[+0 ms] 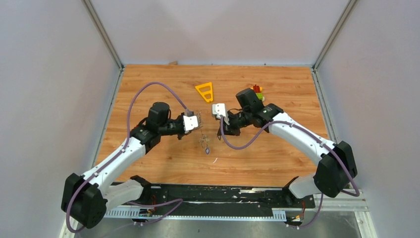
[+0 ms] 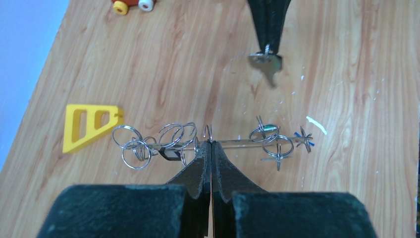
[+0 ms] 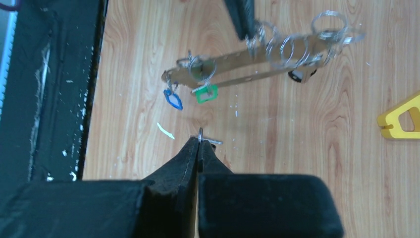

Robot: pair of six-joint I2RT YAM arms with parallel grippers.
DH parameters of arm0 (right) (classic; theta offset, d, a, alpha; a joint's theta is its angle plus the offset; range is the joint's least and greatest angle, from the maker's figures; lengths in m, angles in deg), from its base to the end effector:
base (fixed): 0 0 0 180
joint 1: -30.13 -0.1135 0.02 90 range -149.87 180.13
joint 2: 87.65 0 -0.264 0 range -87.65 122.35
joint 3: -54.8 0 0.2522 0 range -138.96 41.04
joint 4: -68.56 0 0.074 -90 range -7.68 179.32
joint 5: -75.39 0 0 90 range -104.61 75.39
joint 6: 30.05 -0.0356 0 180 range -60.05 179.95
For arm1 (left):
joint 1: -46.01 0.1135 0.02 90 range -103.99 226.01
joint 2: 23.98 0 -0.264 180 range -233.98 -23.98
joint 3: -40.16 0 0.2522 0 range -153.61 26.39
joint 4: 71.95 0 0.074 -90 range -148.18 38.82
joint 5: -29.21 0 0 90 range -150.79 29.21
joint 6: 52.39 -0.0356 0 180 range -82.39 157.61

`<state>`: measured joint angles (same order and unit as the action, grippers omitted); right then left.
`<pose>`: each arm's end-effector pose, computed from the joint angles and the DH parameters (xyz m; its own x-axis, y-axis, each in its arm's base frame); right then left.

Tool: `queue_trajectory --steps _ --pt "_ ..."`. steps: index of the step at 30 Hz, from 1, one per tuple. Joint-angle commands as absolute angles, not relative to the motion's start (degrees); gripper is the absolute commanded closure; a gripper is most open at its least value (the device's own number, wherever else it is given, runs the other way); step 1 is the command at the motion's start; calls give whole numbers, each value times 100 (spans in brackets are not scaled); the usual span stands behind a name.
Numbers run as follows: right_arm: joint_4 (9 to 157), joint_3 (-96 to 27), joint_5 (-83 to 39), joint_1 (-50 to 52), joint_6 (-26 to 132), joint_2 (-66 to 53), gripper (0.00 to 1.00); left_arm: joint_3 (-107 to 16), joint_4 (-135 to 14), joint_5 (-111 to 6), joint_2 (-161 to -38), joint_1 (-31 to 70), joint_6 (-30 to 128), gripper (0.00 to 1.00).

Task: Put the keys on the keyring
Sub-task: Pick up the key from the center of the board, then insert the key onto the keyring.

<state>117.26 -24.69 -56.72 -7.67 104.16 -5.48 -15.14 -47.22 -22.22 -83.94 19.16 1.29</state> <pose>0.2213 0.2019 0.2848 0.1051 -0.5731 -0.8127 -0.9934 -0.0976 -0.0597 0.1933 -0.1228 0.2716 0.1434 0.4464 -0.8832 0.9344 0.2331 0.2695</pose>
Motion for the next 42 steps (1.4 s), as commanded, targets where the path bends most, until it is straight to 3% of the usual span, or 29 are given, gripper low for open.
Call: queue_trajectory --steps 1,10,20,42 --pt "11674 -2780 -5963 -765 9582 -686 100 -1816 -5352 -2321 -8530 1535 396 100" --pt "11869 -2903 -6074 -760 9514 -785 100 -1707 -5269 -2876 -8320 734 -370 100" --pt "11116 -1987 -5813 -798 10636 -1658 100 -1736 -4120 -1192 -8191 664 -1545 100" --pt "10939 -1600 -4071 -2571 11395 -2109 100 -2056 -3071 -148 -8396 663 -2263 100"
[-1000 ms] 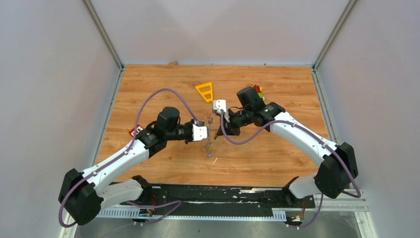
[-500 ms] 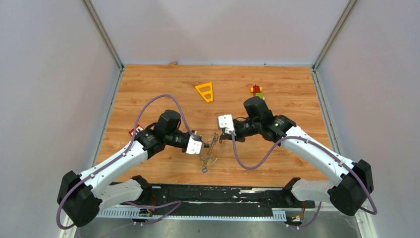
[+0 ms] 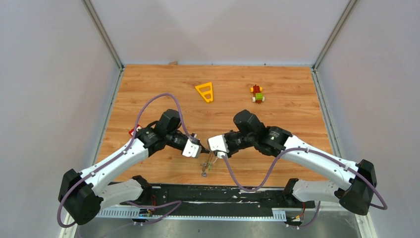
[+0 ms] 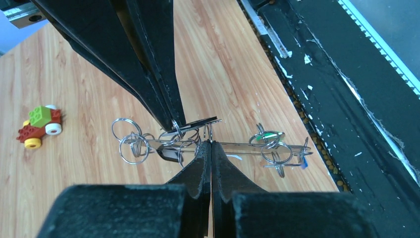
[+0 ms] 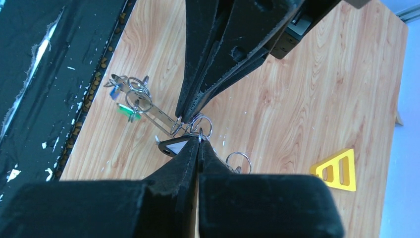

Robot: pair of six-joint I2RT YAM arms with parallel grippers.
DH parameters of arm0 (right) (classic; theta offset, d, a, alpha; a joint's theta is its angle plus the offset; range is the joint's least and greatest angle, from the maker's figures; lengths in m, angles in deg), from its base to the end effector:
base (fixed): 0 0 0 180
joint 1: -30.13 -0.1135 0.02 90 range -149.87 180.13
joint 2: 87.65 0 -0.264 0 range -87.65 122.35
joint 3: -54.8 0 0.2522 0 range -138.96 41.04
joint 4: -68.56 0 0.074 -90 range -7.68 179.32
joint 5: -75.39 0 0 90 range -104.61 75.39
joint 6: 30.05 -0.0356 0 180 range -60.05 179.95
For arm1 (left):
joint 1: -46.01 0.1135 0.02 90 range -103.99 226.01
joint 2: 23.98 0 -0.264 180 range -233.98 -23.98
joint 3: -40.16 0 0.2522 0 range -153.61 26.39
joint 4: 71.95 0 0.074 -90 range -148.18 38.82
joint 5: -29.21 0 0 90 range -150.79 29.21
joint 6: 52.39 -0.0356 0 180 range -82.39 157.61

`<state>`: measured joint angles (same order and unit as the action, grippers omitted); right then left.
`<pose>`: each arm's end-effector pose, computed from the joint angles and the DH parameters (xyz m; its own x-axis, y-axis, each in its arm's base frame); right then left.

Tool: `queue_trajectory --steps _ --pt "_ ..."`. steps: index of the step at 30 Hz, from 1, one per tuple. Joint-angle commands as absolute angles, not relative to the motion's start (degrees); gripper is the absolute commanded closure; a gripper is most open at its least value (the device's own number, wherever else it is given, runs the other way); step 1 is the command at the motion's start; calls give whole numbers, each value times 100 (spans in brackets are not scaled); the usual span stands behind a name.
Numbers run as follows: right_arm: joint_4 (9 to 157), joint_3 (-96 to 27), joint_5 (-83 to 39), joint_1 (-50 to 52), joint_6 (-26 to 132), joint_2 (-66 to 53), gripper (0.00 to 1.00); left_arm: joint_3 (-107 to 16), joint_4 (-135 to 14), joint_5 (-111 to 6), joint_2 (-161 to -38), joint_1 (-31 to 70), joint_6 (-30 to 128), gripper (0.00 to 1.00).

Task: Put the keys on the keyring
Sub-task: Insert the key onto the keyring.

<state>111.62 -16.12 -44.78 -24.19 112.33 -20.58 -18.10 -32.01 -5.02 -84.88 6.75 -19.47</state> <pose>0.1313 0.2135 0.3073 0.5111 -0.4623 -0.7246 -0.8594 -0.2920 -0.4198 0.1461 -0.1574 0.2689 0.4098 0.2749 -0.8698 0.8894 -0.3321 0.3141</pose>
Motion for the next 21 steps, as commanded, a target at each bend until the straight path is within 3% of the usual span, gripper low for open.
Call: queue_trajectory --steps 1,21 --pt "10943 -1602 -4041 -2600 11401 -2105 100 -2048 -3065 -139 -8382 664 -2273 100" --pt "11272 -1643 -4206 -2821 11602 -1982 100 -2024 -2954 -163 -8285 663 -2602 100"
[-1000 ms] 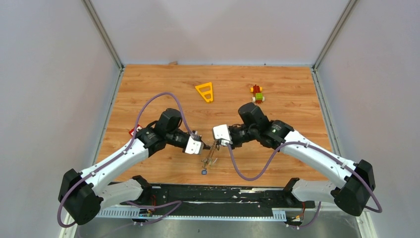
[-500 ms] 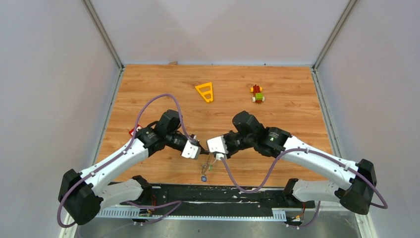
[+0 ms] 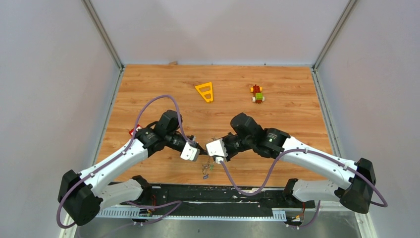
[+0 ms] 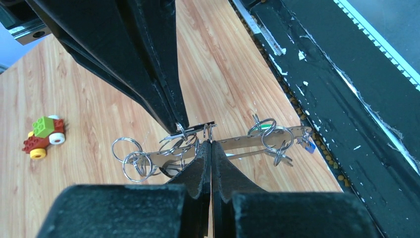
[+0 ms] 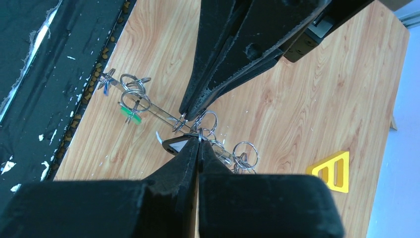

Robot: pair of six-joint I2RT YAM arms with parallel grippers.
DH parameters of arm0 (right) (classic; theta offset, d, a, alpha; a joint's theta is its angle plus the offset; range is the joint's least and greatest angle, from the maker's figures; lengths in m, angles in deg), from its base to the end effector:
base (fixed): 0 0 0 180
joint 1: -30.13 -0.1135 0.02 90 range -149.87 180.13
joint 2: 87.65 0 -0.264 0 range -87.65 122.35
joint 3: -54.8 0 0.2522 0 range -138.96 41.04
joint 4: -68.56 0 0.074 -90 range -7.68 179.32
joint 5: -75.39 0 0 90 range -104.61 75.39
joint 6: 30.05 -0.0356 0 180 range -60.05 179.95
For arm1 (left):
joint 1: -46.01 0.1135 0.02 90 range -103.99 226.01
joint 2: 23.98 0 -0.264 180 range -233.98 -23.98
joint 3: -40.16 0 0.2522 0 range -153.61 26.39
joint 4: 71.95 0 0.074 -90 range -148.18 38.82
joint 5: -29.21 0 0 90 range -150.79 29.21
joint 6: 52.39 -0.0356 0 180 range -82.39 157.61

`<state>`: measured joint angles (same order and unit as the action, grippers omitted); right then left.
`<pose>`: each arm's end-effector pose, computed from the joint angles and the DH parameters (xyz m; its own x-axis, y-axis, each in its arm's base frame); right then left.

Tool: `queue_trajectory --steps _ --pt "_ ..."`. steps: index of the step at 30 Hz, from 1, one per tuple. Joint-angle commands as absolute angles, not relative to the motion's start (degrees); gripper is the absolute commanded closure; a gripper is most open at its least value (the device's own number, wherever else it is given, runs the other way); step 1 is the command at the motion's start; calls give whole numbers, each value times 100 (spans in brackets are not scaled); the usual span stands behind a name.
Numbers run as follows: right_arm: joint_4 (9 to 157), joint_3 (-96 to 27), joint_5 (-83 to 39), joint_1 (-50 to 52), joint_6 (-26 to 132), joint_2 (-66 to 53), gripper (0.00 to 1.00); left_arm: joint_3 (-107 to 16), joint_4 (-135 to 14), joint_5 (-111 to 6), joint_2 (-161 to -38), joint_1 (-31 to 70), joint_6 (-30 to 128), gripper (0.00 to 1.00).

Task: Put the keys on the keyring
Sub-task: Insert the key onto the keyring.

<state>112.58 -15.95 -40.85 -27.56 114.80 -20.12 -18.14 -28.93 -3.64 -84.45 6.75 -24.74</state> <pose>0.1209 0.2206 0.3024 0.5650 -0.4786 -0.6720 -0.8250 -0.3384 -0.4526 0.1419 -0.1546 0.2675 0.4552 0.2485 -0.8550 0.8586 -0.3767 0.3477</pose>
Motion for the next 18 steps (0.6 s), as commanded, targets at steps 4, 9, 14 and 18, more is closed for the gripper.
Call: queue_trajectory --steps 4,9,14,18 --pt "11262 -1635 -4214 -2843 11590 -1980 100 -1985 -3061 -203 -8267 663 -2530 100" --pt "11220 -1648 -4143 -2900 11525 -1922 100 -1967 -3096 -189 -8308 663 -2502 100" --pt "11195 -1662 -4121 -2944 11480 -1860 100 -1951 -3139 -184 -8302 664 -2471 100" --pt "11203 -1647 -4149 -2946 11488 -1883 100 -1948 -3160 -198 -8298 664 -2452 100"
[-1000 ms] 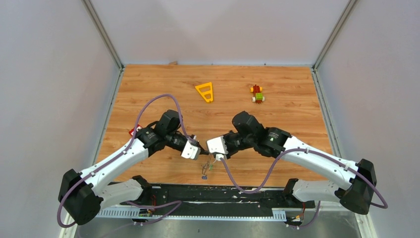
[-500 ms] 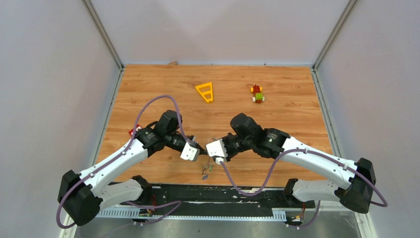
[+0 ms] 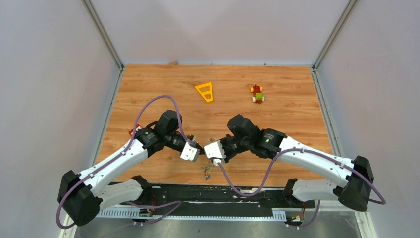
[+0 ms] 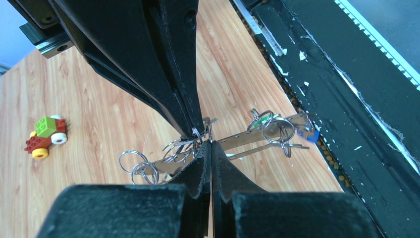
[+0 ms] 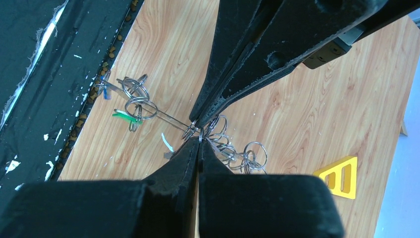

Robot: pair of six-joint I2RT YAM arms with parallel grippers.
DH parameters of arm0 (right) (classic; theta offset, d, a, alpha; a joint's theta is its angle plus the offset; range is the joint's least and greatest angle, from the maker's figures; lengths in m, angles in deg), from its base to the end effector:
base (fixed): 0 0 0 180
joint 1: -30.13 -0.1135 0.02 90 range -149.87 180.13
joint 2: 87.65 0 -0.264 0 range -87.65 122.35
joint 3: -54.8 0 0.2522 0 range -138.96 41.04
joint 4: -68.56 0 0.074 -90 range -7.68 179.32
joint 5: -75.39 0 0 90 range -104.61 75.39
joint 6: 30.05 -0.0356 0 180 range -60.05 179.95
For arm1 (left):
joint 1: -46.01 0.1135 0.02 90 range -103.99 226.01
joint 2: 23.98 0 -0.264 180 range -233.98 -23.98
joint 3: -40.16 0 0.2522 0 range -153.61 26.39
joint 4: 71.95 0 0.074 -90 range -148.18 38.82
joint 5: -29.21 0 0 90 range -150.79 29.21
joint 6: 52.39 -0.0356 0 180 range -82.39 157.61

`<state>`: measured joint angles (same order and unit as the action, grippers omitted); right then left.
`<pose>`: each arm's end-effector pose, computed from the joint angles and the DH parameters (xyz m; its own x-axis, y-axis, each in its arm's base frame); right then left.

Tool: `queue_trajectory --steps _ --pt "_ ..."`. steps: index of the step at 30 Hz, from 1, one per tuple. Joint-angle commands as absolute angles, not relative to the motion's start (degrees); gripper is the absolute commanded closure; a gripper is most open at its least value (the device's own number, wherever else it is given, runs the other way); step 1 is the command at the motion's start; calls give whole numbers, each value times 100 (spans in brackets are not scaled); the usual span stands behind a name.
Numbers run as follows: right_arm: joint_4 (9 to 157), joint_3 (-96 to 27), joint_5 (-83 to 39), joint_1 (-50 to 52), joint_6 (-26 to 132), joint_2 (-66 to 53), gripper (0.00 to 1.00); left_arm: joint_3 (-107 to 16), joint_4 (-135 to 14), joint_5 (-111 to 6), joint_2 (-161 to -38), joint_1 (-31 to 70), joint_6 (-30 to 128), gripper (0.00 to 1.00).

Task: Put the keys on the keyring
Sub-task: Insert the key onto the keyring.

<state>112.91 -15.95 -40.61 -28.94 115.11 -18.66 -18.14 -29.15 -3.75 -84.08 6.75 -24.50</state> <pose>0.1179 0.2272 0.2960 0.5702 -0.4836 -0.6641 -0.8207 -0.3707 -0.4348 0.1413 -0.1541 0.2689 0.4588 0.2460 -0.8538 0.8580 -0.3725 0.3537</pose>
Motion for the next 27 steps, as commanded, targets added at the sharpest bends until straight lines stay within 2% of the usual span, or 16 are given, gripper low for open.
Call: queue_trajectory --steps 1,27 --pt "11202 -1652 -4154 -2946 11488 -1895 100 -1945 -3156 -200 -8290 660 -2453 100" --pt "11375 -1666 -4247 -3014 11563 -2015 100 -1940 -3329 -466 -8358 664 -2292 100"
